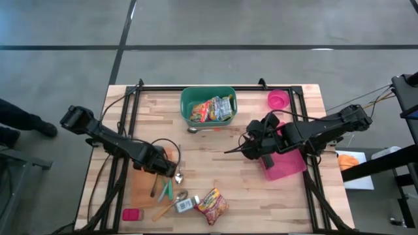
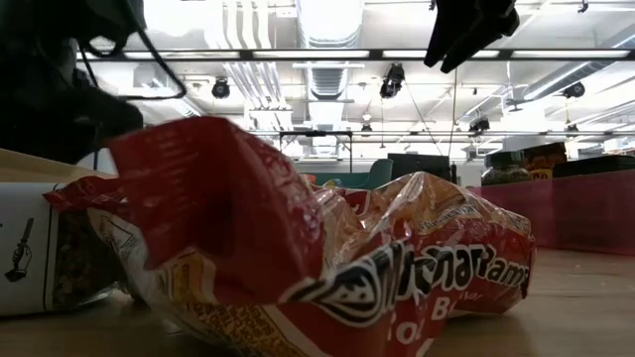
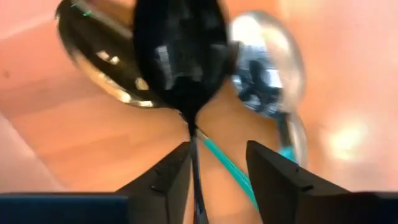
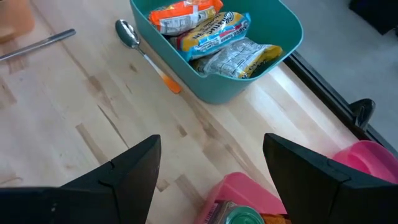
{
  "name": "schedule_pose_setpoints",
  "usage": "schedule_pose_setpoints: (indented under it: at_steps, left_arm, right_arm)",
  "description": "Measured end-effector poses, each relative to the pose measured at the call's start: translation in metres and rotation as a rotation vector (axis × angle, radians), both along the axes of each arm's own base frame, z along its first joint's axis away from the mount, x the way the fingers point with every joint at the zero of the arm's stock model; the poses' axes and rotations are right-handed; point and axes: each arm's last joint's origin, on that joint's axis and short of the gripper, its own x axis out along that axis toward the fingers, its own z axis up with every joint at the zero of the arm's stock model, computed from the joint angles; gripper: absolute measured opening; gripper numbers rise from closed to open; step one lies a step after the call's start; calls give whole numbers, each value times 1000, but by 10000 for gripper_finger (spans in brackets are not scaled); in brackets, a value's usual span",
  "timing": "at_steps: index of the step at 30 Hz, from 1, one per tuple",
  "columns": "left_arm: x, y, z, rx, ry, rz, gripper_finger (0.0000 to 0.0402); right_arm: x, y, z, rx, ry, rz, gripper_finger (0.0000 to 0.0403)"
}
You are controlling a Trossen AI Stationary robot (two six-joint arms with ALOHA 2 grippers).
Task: Pick & Place Food Item
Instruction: Adjust the orange bin
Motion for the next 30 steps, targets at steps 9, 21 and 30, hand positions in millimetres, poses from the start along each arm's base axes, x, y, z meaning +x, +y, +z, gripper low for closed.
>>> schedule_pose_setpoints:
  at_steps: [9,21,30]
  left_arm:
    - [6,-2,48,-5,-233,-220,190]
    - [17,-57,102,-11,-479,-910,47]
    - [-1,-115,74,-151,-447,-1189,2]
  right_arm:
    - [0,0,0,0,-1,1,281]
    - [0,1,-1,15,6,8,281]
    - [-1,1,-4,17,19,10,281]
